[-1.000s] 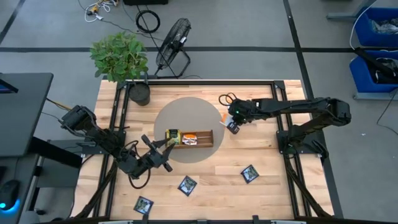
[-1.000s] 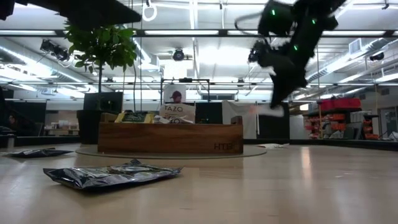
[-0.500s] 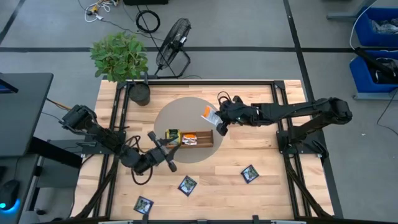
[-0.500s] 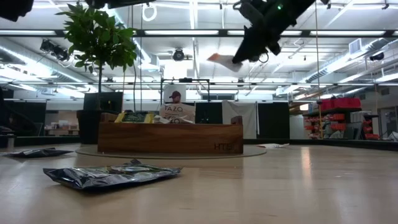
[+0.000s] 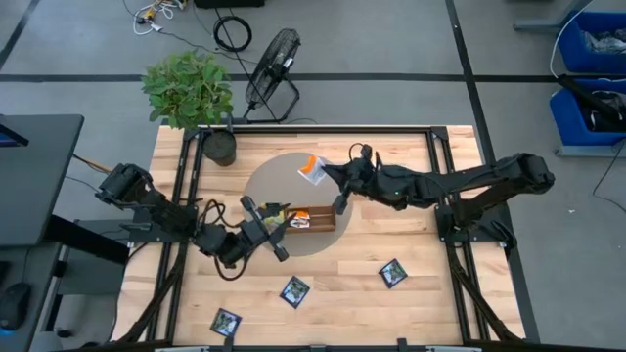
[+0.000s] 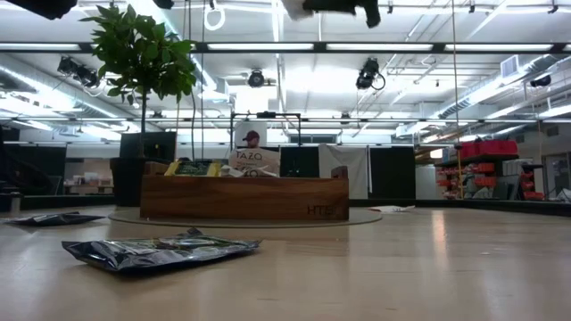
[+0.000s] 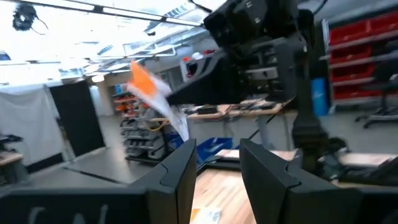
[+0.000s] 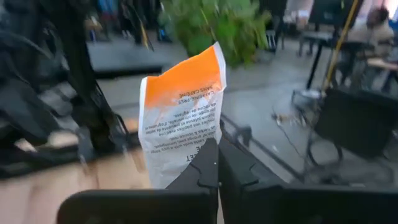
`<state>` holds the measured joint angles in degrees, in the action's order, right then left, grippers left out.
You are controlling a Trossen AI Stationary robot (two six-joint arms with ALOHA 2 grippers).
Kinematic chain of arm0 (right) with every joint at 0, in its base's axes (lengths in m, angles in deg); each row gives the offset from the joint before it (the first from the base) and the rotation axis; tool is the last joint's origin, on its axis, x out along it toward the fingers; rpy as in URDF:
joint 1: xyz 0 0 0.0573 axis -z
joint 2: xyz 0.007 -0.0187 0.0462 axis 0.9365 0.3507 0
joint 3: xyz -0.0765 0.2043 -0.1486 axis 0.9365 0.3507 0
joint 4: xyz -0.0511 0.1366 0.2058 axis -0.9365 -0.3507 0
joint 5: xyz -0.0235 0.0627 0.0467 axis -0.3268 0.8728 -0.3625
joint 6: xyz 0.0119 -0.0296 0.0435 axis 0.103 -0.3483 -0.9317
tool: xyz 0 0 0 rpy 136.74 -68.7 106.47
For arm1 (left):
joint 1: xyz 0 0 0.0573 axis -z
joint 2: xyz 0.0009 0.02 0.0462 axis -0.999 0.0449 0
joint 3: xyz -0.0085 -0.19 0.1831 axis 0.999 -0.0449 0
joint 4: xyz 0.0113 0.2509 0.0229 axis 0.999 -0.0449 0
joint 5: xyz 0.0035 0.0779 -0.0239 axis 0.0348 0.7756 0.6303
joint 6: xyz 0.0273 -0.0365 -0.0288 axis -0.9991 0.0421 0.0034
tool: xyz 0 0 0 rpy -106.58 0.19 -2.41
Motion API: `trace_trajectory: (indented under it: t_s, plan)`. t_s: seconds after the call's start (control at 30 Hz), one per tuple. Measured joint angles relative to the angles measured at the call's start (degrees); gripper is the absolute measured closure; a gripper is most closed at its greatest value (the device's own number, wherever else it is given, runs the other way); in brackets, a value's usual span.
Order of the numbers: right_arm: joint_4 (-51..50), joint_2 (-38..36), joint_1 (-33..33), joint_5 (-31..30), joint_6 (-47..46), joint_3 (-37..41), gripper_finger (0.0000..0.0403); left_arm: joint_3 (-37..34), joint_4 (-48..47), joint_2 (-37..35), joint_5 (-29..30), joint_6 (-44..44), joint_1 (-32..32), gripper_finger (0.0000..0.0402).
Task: Pick & Place Tea
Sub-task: Put the bottom orange tea bag into the wooden organizer
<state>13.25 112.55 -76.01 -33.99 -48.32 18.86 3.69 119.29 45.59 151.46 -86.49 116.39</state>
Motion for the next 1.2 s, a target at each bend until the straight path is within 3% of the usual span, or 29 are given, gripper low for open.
trace_trajectory:
  t_s: [0.23, 0.47, 1.2]
  plan:
    - [9.1, 0.3, -3.0, 0.3, 4.2, 0.0, 0.0403, 0.0, 4.9, 0.0, -3.2, 9.5, -2.9, 0.0273]
    - [15.3, 3.1, -3.7, 0.5, 6.5, -0.1, 0.0403, 0.0, 6.5, 0.0, -13.7, 17.3, -6.6, 0.0273]
    - [19.0, 5.8, -3.9, 1.5, 6.7, -0.1, 0.0403, 0.0, 5.4, 0.0, -14.9, 16.8, -8.7, 0.0273]
